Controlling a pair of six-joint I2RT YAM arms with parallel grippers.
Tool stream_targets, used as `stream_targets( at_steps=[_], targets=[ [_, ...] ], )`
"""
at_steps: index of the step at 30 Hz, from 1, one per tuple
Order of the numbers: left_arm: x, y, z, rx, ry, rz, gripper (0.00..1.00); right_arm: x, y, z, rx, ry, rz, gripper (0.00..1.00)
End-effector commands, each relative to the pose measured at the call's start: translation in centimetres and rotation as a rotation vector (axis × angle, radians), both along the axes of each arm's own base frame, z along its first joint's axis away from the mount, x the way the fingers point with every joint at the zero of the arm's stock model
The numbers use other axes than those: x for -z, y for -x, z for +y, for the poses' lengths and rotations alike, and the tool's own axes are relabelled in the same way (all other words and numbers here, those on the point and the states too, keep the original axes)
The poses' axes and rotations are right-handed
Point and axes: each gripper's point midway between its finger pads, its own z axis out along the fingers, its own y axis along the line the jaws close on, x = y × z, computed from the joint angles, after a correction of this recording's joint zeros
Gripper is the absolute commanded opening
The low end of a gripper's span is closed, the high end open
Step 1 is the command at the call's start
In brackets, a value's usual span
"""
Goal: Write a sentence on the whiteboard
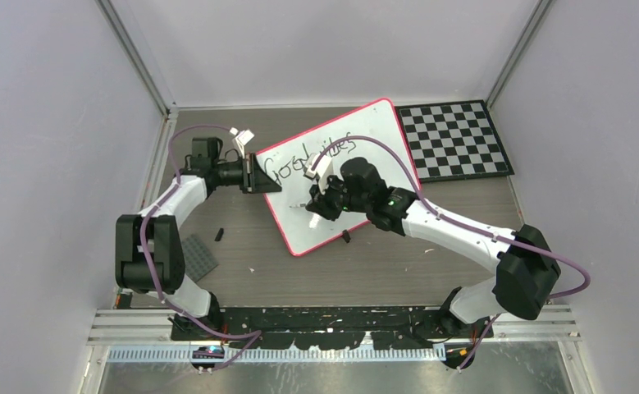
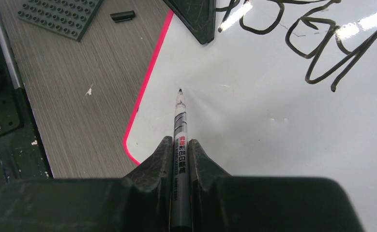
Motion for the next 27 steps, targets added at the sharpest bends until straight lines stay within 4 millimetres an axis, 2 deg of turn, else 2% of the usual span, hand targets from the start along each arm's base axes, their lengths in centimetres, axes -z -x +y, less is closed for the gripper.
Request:
stream_targets(
  at_steps=[1, 3, 12, 27],
  targets=[
    [-0.9, -1.0, 0.1, -0.007, -0.002, -0.037, 0.04, -2.8, -0.2, 0.9, -0.011, -0.071, -0.043, 0.0],
    [-0.8, -1.1, 0.1, -0.004, -0.007, -0.038, 0.0, -2.5, -0.1, 1.0, -0.018, -0.071, -0.033, 0.0],
    [-0.6, -1.0, 0.2, 0.004, -0.017, -0.033, 0.0, -2.3, 0.0, 1.3, -0.025, -0.063, -0.02, 0.0],
    [-0.6, -1.0, 0.1, 0.009, -0.015, -0.028, 0.0, -2.3, -2.1, 1.2, 0.06, -0.026, -0.07, 0.0]
  ],
)
